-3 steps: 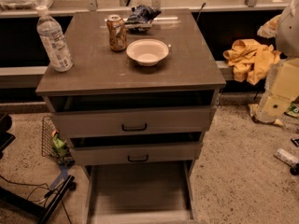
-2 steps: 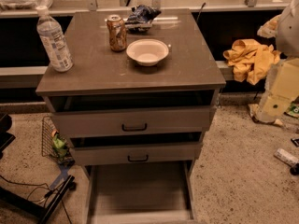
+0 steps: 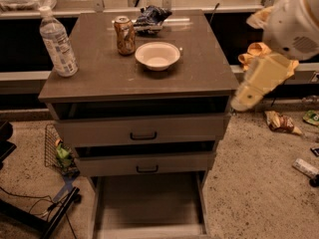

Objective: Place blue plastic bottle into bottom drawer

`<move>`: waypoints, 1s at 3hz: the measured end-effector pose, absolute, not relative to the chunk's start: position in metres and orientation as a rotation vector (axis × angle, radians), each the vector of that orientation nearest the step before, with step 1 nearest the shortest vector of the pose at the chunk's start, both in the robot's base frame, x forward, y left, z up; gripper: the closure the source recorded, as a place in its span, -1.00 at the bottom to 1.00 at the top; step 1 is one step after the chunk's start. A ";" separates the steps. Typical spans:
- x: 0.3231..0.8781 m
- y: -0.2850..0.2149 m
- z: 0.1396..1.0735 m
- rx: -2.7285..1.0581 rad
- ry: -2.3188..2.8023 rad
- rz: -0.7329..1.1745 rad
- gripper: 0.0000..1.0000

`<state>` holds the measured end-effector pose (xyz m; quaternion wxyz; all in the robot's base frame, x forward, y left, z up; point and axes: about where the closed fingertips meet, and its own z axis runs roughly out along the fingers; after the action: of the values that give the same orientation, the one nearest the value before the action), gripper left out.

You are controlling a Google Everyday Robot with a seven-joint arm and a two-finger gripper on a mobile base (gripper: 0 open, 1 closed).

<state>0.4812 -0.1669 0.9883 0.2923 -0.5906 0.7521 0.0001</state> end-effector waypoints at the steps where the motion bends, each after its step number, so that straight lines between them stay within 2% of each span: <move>1: 0.523 -0.111 0.993 -1.421 1.771 0.201 -1.00; 3: 0.552 -0.024 1.043 -1.260 1.500 0.308 -1.00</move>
Offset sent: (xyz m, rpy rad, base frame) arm 0.0948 0.1335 0.0678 0.6942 -0.3863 0.1428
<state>0.5516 -0.0242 1.0432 0.5475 -0.5319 0.6328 0.1298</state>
